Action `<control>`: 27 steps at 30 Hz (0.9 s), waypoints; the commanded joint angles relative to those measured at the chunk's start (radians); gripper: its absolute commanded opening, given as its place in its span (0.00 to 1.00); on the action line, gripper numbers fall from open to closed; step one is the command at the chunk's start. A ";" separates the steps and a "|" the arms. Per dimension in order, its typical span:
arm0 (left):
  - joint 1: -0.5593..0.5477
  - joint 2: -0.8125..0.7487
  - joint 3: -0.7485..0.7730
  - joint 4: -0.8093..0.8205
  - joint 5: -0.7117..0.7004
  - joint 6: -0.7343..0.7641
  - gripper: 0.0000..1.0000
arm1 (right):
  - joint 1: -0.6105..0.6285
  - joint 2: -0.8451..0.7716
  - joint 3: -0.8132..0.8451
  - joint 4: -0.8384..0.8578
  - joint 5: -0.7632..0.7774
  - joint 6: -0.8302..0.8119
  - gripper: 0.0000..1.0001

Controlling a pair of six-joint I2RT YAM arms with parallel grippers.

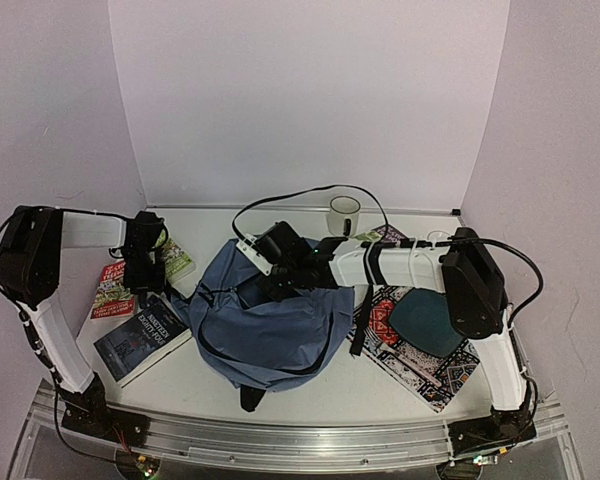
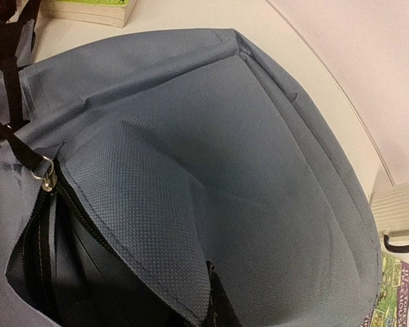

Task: Pack the student bag
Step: Pick up the seal at the center of the board.

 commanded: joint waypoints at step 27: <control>0.012 -0.171 0.028 -0.012 0.345 -0.122 0.05 | 0.009 -0.074 0.065 -0.025 0.018 0.046 0.00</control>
